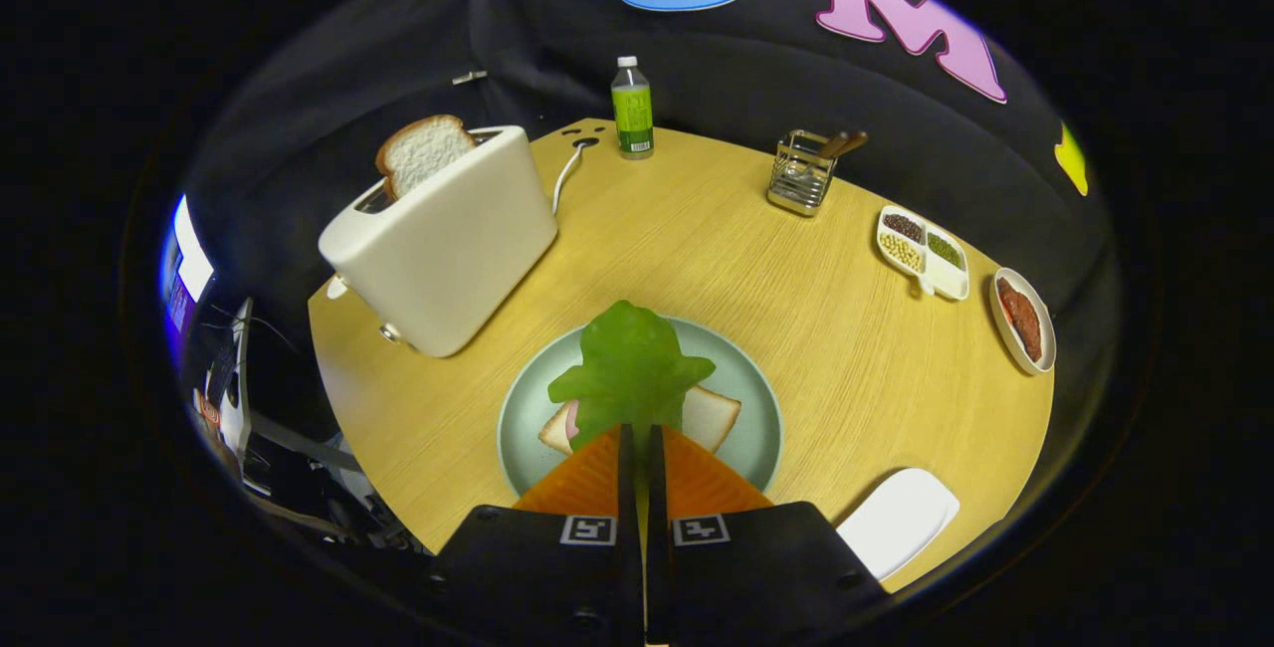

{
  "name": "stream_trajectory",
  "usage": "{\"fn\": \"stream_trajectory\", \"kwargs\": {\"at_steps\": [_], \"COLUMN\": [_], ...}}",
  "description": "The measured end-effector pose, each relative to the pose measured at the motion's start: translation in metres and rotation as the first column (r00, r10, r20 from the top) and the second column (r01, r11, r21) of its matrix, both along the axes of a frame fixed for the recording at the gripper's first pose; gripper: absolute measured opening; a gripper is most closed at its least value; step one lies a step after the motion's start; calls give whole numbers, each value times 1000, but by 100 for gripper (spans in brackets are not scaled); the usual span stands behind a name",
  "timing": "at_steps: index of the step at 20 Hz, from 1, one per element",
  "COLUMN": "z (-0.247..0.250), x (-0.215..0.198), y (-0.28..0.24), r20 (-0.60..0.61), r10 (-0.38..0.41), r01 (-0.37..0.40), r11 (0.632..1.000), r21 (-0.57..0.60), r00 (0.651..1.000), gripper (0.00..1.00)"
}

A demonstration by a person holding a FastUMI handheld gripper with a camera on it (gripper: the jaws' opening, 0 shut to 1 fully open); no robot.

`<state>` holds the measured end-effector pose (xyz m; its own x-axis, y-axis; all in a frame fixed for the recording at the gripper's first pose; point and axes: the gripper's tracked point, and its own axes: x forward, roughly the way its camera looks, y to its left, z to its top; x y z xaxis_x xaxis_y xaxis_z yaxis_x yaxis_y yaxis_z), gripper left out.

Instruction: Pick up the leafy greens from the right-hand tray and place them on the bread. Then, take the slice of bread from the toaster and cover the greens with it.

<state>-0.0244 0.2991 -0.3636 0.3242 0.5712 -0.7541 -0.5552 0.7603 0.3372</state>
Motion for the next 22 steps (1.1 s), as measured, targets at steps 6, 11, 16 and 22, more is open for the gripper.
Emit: {"fn": "stream_trajectory", "kwargs": {"at_steps": [6, 11, 16, 22], "z": [-2, 48, 142, 226], "x": [3, 9, 33, 50], "y": [10, 14, 33, 83], "r20": [-1, 29, 111, 223], "r10": [-29, -98, -168, -129], "r01": [29, 93, 130, 39], "r11": [999, 987, 949, 929], "r21": [13, 128, 288, 367], "r00": [1000, 995, 980, 966], "gripper": [71, 98, 98, 98]}}
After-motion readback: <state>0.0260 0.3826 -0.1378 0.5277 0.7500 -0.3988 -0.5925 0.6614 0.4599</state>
